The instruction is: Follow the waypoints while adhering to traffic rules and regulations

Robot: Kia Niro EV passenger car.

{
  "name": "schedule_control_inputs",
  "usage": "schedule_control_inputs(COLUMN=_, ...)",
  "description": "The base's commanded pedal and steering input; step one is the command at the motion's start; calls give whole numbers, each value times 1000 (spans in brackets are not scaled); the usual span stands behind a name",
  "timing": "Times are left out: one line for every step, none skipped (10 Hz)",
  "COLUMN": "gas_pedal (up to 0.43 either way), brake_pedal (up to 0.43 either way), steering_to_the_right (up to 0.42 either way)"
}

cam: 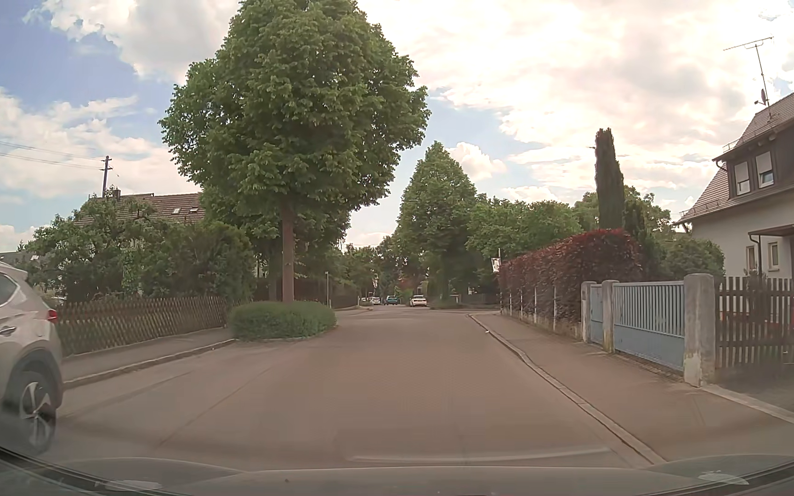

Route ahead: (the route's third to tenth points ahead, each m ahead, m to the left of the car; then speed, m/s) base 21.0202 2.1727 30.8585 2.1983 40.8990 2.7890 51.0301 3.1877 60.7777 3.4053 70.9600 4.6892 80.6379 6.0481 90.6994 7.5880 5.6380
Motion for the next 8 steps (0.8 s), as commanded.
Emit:
schedule_control_inputs(gas_pedal=28, brake_pedal=18, steering_to_the_right=3)
schedule_control_inputs(gas_pedal=28, brake_pedal=18, steering_to_the_right=1)
schedule_control_inputs(gas_pedal=28, brake_pedal=18, steering_to_the_right=-1)
schedule_control_inputs(gas_pedal=28, brake_pedal=18, steering_to_the_right=-1)
schedule_control_inputs(gas_pedal=28, brake_pedal=18, steering_to_the_right=-1)
schedule_control_inputs(gas_pedal=28, brake_pedal=18, steering_to_the_right=-1)
schedule_control_inputs(gas_pedal=28, brake_pedal=18, steering_to_the_right=0)
schedule_control_inputs(gas_pedal=20, brake_pedal=18, steering_to_the_right=0)
